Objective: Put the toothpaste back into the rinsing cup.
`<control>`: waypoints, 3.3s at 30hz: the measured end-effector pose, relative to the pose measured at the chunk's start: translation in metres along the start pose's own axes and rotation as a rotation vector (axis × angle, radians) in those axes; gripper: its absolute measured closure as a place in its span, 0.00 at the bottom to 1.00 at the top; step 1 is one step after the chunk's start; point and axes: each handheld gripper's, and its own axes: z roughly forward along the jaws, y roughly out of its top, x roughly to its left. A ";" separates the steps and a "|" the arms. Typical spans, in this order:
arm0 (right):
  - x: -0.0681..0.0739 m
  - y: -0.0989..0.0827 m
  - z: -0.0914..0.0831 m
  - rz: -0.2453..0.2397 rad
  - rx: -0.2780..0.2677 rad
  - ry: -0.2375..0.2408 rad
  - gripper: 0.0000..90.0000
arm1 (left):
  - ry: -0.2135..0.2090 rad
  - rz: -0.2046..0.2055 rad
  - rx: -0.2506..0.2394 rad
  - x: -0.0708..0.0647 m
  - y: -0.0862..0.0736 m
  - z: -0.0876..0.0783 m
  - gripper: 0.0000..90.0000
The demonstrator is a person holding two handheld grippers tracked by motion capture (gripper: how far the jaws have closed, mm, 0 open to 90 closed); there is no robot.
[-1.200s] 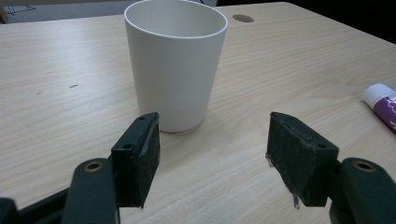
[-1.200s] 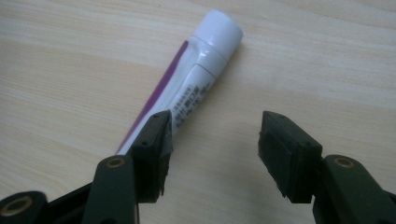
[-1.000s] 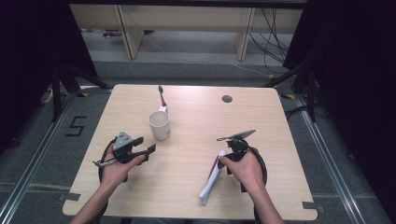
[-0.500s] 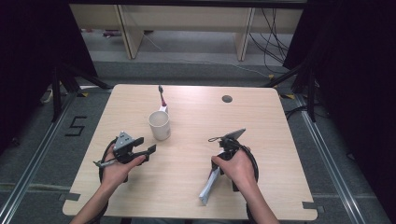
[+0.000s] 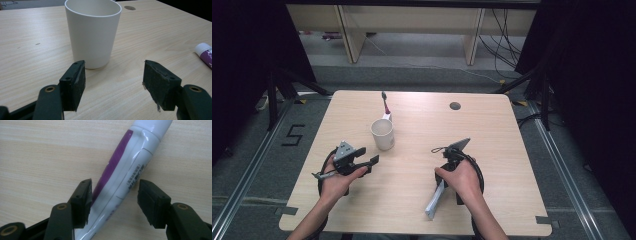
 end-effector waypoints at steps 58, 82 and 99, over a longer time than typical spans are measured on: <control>-0.025 -0.006 -0.005 -0.945 0.006 0.030 0.83 | -0.083 0.065 0.026 -0.008 -0.001 -0.003 0.39; -0.009 -0.015 -0.013 -1.561 0.049 -0.009 0.83 | -0.180 0.146 0.047 -0.024 0.003 -0.008 0.39; -0.006 -0.012 -0.020 -1.522 0.069 -0.018 0.83 | -0.438 0.376 0.085 -0.068 0.008 -0.003 0.39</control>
